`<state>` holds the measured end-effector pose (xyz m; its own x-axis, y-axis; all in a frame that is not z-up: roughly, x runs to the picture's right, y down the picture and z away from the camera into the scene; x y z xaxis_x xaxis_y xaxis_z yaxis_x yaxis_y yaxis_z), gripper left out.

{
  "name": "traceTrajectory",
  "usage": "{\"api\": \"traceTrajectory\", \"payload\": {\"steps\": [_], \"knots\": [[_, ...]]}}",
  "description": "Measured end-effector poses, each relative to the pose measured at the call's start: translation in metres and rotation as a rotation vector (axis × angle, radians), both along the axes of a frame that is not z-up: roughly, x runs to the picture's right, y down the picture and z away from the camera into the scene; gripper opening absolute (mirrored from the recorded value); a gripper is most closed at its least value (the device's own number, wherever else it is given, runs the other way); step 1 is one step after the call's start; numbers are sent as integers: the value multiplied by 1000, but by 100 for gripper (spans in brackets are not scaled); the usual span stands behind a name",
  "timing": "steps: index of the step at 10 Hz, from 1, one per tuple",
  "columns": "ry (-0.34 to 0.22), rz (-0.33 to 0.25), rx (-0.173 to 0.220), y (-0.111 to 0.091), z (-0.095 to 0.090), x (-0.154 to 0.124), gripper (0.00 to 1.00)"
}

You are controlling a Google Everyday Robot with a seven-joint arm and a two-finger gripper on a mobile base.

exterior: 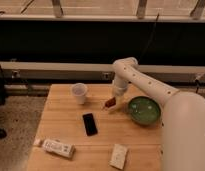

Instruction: Place the pepper on the white sponge

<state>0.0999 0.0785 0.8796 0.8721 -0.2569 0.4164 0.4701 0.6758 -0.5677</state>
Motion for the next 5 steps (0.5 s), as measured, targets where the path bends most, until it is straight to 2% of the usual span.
{"api": "traceTrajectory", "payload": {"steps": [5], "knots": [[2, -4, -2, 4, -14, 1, 0]]}}
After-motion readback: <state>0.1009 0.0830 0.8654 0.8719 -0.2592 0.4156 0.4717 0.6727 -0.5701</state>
